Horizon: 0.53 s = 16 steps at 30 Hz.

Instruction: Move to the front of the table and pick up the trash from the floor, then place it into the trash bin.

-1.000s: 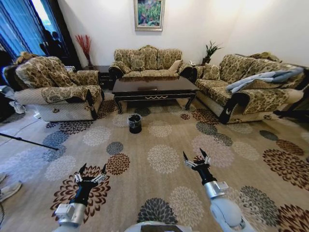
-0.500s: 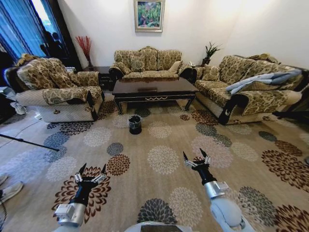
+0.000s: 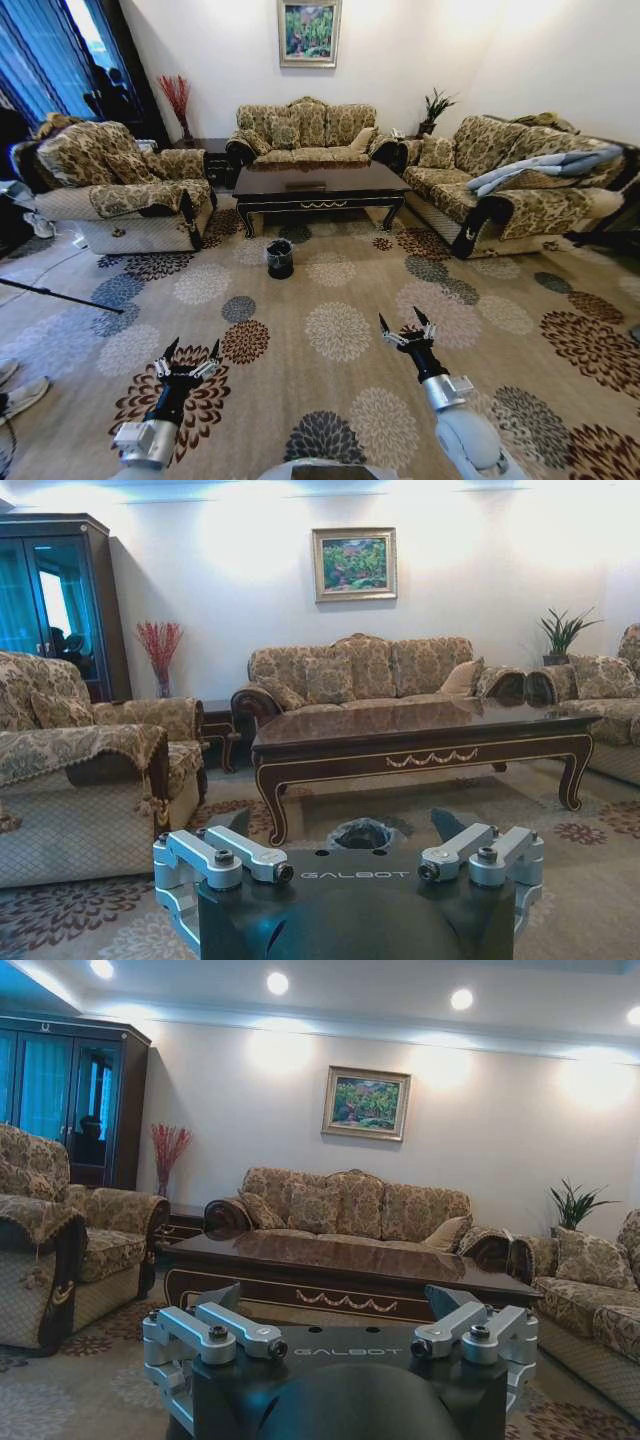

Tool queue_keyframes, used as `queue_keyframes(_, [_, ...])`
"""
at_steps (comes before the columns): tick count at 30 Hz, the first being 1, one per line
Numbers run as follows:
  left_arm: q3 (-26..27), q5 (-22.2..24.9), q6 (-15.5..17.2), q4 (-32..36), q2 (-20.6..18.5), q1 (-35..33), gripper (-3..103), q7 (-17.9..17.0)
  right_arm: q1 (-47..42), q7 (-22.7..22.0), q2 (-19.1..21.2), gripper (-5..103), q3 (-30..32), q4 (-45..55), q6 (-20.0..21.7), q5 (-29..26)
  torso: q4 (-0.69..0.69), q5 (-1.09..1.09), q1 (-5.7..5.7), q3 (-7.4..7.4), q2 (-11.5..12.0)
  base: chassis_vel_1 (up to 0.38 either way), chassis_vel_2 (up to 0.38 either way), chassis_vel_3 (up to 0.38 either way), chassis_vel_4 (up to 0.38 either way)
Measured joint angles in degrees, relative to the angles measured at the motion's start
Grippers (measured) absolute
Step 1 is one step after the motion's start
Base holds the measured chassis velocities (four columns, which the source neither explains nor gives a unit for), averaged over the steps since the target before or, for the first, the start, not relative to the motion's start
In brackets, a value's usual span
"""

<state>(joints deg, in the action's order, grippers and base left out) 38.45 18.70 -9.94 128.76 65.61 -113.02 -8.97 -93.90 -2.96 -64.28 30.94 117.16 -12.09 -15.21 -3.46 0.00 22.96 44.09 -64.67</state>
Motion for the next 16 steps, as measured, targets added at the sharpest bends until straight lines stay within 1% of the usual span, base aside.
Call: queue_keyframes(16, [0.0, 0.0, 0.0, 0.0, 0.0, 0.0, 100, 0.0, 0.0, 0.0, 0.0, 100, 0.0, 0.0, 0.0, 0.0, 0.00, 0.00, -0.17, -0.20, 0.4, 0.000, 0.000, 0.000, 0.000])
